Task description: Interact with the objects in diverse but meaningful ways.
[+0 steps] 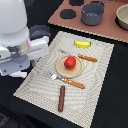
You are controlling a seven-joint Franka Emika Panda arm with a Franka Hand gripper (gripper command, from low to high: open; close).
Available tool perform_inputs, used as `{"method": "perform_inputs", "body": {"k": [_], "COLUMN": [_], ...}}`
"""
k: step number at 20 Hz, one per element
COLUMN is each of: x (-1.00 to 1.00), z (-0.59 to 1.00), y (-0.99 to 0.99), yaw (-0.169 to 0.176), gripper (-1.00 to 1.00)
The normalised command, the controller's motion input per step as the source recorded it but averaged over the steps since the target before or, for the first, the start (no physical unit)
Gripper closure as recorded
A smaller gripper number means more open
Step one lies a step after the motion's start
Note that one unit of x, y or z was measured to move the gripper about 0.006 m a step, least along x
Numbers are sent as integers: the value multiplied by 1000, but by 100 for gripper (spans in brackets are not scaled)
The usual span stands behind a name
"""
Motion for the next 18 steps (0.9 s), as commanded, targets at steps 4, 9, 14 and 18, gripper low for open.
{"method": "perform_inputs", "body": {"k": [4,9,14,18], "x": [-522,-308,-295,-361], "z": [-19,-47,-358,-431], "y": [195,54,-48,12], "yaw": [184,134,82,80], "gripper": [-100,-100,-100,-100]}}
